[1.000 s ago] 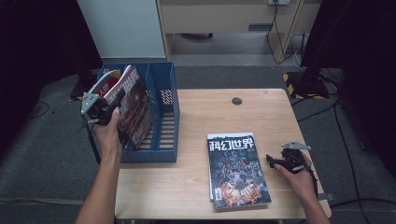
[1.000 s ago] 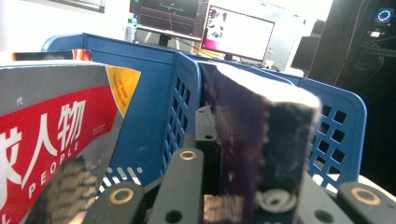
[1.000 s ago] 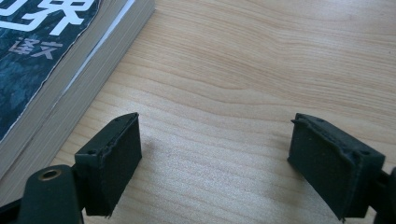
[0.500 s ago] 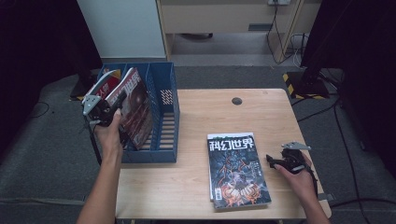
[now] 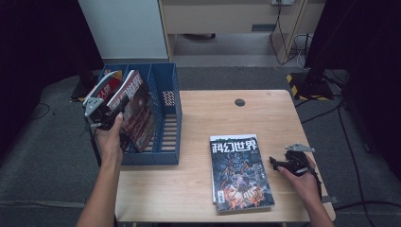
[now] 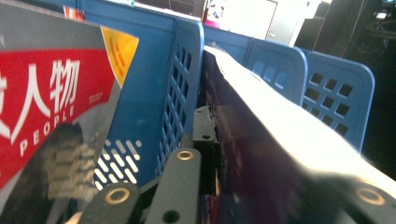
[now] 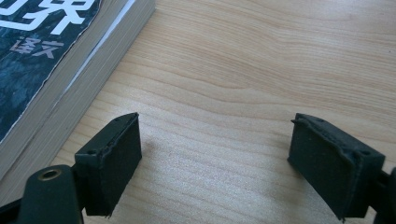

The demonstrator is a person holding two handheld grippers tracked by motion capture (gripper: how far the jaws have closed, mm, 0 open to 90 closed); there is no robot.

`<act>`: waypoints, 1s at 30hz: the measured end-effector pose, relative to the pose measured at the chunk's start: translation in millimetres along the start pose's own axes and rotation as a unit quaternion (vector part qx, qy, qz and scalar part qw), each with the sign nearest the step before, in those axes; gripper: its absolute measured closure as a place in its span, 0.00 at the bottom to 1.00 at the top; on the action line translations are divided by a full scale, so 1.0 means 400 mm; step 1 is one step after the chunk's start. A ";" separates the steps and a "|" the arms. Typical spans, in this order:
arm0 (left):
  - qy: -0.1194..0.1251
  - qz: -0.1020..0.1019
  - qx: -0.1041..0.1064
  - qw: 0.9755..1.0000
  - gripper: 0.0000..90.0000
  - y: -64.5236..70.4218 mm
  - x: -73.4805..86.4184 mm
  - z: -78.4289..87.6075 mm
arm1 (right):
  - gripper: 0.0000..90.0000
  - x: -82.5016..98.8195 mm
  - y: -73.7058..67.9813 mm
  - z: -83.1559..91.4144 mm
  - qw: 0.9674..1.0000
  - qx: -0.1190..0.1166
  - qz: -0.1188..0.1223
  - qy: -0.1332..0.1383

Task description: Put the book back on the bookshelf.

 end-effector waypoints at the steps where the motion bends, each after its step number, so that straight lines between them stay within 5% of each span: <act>1: -0.004 0.001 0.001 1.000 0.90 -0.002 0.004 0.000 | 0.19 0.000 0.000 0.000 1.000 0.000 -0.001 0.000; 8: -0.005 0.000 0.008 1.000 0.92 0.000 0.010 -0.001 | 0.19 0.000 0.000 0.000 1.000 0.000 0.000 0.000; 21: 0.014 -0.015 -0.014 1.000 0.93 0.009 0.005 -0.020 | 0.19 0.000 0.000 0.000 1.000 0.000 0.000 0.000; 30: 0.005 0.000 -0.017 1.000 0.91 0.003 0.002 -0.022 | 0.19 0.000 -0.001 0.000 1.000 -0.001 -0.002 0.000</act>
Point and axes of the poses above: each handheld gripper's, and its own axes: z roughly backward along the jaws, x roughly out of its underside, y roughly to its right, the point moved 3 cm from there along -z, roughly forward along the jaws, and after that the axes turned 6 degrees about -y, right-handed, at the moved point
